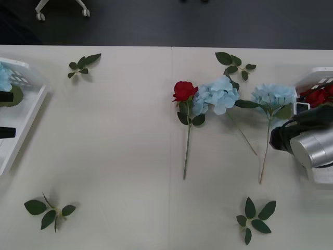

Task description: Put the red flowers into the right box and the blue flowers into the left box

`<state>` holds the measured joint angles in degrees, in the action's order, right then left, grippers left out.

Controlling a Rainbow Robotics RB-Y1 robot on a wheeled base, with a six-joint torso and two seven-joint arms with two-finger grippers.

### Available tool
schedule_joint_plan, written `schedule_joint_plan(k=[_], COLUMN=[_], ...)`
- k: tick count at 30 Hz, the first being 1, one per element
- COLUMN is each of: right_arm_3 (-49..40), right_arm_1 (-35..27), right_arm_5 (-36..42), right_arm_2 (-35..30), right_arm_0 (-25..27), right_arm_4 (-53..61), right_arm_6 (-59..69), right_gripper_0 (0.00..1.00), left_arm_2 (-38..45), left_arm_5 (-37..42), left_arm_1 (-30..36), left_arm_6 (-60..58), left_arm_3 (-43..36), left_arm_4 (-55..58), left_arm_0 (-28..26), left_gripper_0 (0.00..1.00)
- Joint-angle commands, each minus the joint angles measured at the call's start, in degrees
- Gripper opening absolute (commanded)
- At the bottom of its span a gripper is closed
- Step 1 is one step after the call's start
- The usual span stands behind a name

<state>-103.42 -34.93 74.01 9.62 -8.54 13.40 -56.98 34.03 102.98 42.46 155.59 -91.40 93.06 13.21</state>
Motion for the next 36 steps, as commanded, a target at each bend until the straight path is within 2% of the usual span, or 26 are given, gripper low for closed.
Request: schedule_joint_plan(k=[1, 2, 4, 14, 36], right_arm_3=[-3.6, -3.7, -3.7, -2.9, 5.1], right_arm_1=[-1.9, -2.0, -1.9, -1.2, 1.9], right_arm_5=[1.5, 1.5, 1.5, 0.3, -10.0], right_arm_2=[0.1, 0.1, 0.1, 0.2, 0.8], right_arm_0=[-0.2, -0.1, -0.1, -0.1, -0.3], right_arm_4=[0.1, 0.4, 0.5, 1.4, 2.2], right_arm_6=[-3.5, -3.8, -4.2, -5.1, -7.9], right_gripper_0=[0.82, 0.92, 1.0, 1.0, 1.0], left_arm_2=[0.4, 0.4, 0.4, 0.4, 0.4], left_arm_5=[0.4, 0.4, 0.4, 0.4, 0.4], left_arm_1=[1.7, 1.7, 1.7, 1.7, 1.7], left_arm_6=[-0.6, -0.6, -0.6, -0.6, -0.6], left_arm_3=[-0.7, -0.7, -0.7, -0.7, -0.7], left_arm_4=[0.8, 0.8, 0.8, 0.8, 0.8], left_arm_0=[0.7, 0.7, 0.7, 0.7, 0.7], left_gripper_0=[1.0, 1.0, 1.0, 1.0, 1.0])
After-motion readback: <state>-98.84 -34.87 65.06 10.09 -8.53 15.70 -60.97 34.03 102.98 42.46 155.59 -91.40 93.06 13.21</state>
